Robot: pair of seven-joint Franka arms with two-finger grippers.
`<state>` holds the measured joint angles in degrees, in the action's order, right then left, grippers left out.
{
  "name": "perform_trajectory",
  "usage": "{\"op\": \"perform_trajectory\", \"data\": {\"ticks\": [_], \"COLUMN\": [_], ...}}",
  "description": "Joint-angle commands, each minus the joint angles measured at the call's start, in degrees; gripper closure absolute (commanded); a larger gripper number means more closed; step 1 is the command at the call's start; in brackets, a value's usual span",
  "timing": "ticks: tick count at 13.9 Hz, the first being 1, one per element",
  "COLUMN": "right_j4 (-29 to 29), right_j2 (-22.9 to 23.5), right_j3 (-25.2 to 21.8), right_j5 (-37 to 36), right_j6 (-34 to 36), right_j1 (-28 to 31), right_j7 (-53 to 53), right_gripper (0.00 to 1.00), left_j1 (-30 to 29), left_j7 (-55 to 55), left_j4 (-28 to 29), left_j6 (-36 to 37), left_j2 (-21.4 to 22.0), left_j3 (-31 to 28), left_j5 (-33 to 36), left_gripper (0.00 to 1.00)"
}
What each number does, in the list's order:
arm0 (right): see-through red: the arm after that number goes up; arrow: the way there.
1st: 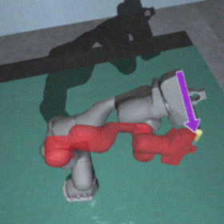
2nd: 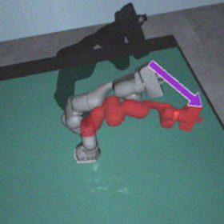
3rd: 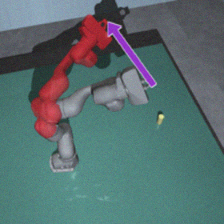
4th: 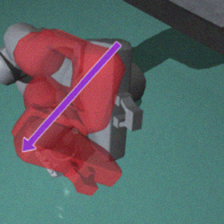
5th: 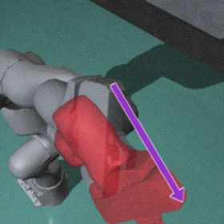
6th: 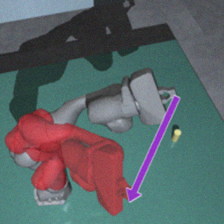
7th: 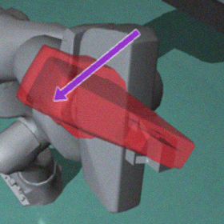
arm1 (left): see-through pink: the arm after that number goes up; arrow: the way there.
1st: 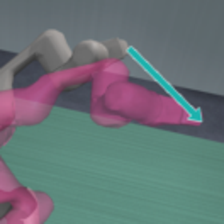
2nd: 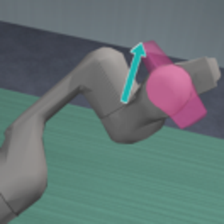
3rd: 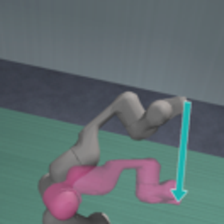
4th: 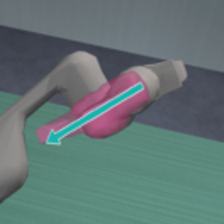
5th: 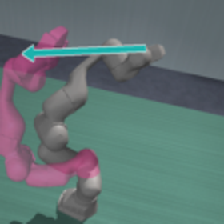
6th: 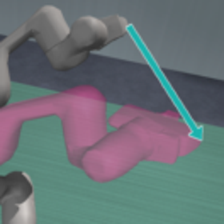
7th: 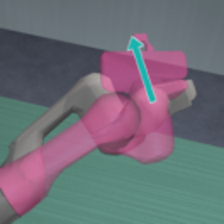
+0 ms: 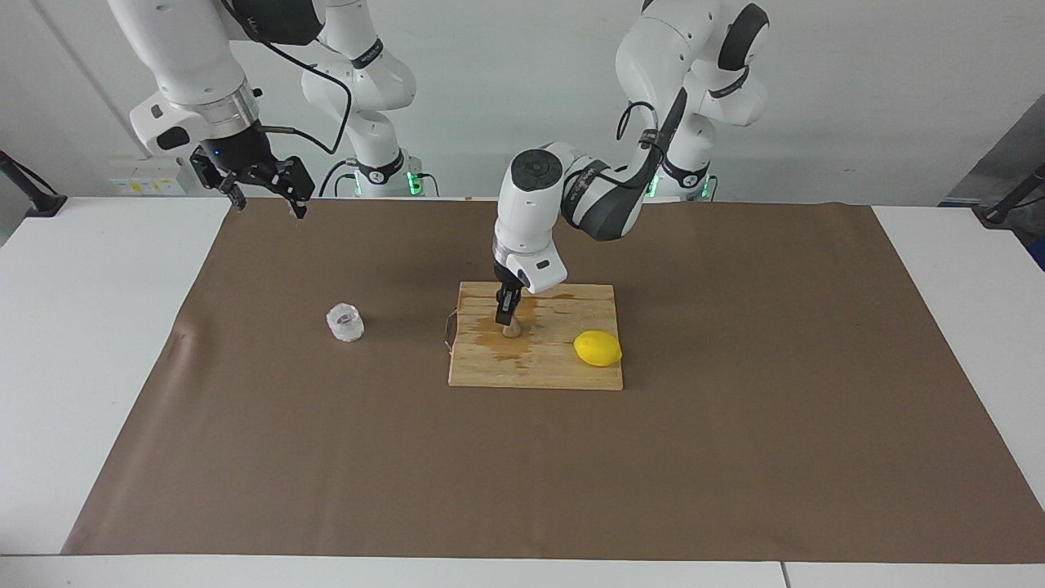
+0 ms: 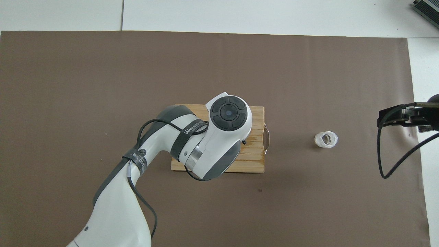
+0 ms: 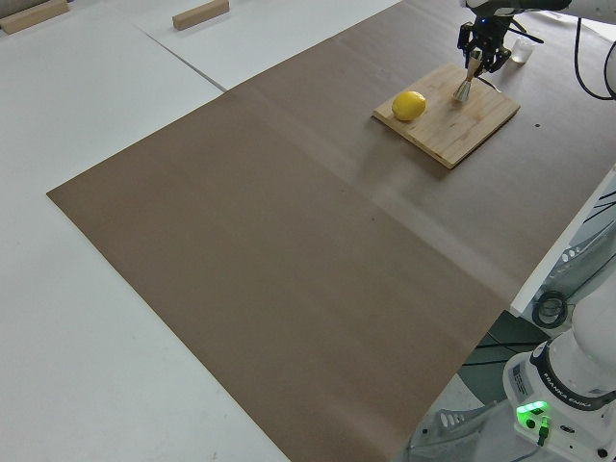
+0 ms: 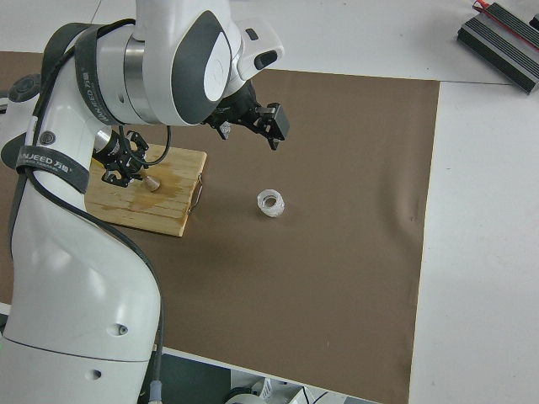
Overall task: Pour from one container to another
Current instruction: 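Lower the metal cup onto the cutting board and open the left gripper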
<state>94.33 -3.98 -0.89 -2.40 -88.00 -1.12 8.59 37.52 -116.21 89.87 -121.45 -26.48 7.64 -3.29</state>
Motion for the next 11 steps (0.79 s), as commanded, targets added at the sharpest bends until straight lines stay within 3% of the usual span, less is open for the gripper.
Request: {"op": "perform_trajectory", "data": {"ticks": [1, 5, 6, 7, 8, 11], "right_j4": [0.42, 0.42, 0.42, 0.33, 0.42, 0.42], "right_j2": [-0.41, -0.41, -0.41, -0.41, -0.41, -0.41], "right_j3": [0.01, 0.01, 0.01, 0.01, 0.01, 0.01], "right_j5": [0.20, 0.20, 0.20, 0.20, 0.20, 0.20], "right_j6": [0.02, 0.02, 0.02, 0.02, 0.02, 0.02], "right_j1": [0.42, 0.42, 0.42, 0.42, 0.42, 0.42], "right_j7": [-1.21, -1.21, -1.21, -1.21, -1.21, -1.21], "right_gripper": [0.00, 0.00, 0.00, 0.00, 0.00, 0.00], "left_j1": [0.97, 0.97, 0.97, 0.97, 0.97, 0.97], "left_j7": [-1.65, -1.74, -2.09, -2.09, -2.09, -2.00], "left_j4": [1.45, 1.80, 1.80, 1.63, 1.62, 0.31], "left_j6": [-1.95, -2.30, -2.13, -1.52, -1.25, 0.94], "left_j2": [0.46, 0.55, 0.55, 0.55, 0.64, 0.64], "left_j3": [-0.70, -0.70, -0.70, -0.70, -0.70, -0.79], "left_j5": [1.62, 2.24, 2.24, 2.24, 2.32, 2.41], "left_gripper": [0.66, 0.60, 0.50, 0.14, 0.00, 0.00]}}
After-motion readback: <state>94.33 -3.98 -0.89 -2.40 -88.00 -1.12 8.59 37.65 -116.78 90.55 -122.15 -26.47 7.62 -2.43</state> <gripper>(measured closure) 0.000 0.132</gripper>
